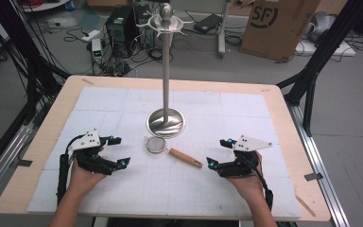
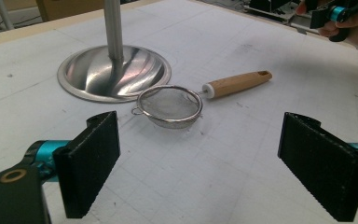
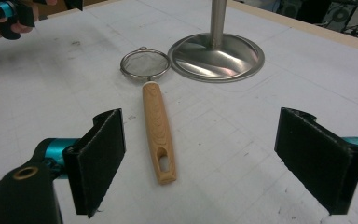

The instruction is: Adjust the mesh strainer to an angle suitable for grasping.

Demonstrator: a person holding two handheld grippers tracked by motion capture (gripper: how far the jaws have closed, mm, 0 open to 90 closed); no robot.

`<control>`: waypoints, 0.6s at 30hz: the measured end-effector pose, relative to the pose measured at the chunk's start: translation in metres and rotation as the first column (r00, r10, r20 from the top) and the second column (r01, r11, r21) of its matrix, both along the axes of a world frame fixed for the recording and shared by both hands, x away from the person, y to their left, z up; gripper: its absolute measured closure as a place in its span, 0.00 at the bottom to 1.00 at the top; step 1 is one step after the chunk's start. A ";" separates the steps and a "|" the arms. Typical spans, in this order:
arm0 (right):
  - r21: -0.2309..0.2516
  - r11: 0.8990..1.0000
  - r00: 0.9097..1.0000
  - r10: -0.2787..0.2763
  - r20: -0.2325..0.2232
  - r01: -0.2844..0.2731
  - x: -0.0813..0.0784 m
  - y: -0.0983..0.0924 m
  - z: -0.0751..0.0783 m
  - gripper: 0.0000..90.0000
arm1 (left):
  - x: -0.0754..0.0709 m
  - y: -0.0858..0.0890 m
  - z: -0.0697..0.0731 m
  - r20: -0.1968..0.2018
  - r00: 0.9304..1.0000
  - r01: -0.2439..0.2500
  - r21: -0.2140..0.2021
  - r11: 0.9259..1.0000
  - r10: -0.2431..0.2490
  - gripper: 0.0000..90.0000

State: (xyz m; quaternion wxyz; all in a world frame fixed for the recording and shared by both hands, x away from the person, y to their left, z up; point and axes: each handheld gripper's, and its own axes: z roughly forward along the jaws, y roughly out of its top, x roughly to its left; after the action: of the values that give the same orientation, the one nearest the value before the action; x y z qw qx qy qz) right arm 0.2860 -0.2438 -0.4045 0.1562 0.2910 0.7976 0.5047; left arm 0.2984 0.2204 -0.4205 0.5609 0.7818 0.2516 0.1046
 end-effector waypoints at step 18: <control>-0.061 0.998 1.000 -0.015 -0.001 0.015 -0.003 0.010 -0.006 0.17 | 0.001 -0.006 -0.002 -0.010 1.000 0.021 0.000 1.000 -0.021 0.15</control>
State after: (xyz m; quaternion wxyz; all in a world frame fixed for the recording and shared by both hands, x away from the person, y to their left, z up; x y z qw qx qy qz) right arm 0.2832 -0.2339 -0.4100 0.1683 0.2924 0.8104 0.4789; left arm 0.2993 0.2141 -0.4225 0.5607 0.7850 0.2460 0.0946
